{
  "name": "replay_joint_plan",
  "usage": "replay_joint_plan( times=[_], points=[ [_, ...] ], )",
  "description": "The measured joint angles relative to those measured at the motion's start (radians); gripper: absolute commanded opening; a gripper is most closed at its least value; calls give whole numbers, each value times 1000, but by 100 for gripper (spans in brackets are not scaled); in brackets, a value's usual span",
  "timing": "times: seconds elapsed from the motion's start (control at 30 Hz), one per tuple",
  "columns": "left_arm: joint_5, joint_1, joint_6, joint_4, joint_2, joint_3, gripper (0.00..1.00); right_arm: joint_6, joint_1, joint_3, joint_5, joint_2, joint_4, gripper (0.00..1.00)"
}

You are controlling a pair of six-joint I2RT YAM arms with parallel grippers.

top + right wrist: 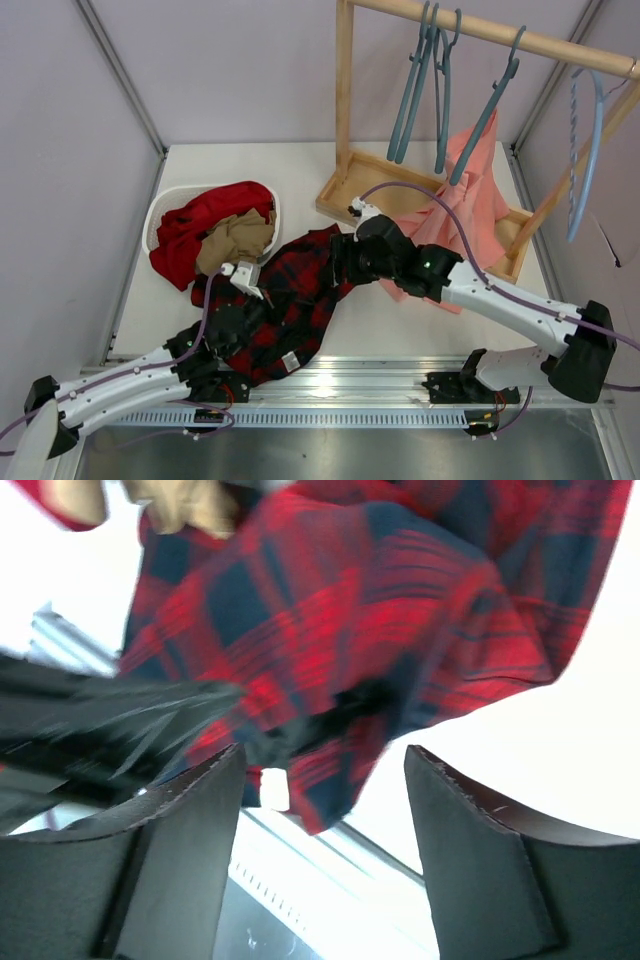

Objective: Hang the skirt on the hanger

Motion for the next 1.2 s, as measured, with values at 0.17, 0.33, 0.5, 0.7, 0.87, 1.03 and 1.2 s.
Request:
replay_joint_plan(
  times=[0.17,0.33,0.5,0.7,0.87,1.03,1.2],
  points=[
    [10,0,6,31,43,0,0,-25,51,110,35,-28,-50,76],
    [25,2,6,45,47,0,0,-72,63,251,84,-21,-110,76],
    [30,4,6,63,46,0,0,-159,65,538,195,50,-152,76],
    [34,11,6,71,47,0,0,-268,67,910,410,210,-198,78],
    [47,16,6,73,47,0,0,-386,57,1135,581,327,-242,79],
    [57,18,6,82,47,-1,0,-451,-26,1225,665,387,-294,78],
    [59,19,6,83,35,-14,0,-487,-100,1232,687,392,-316,79]
  ],
)
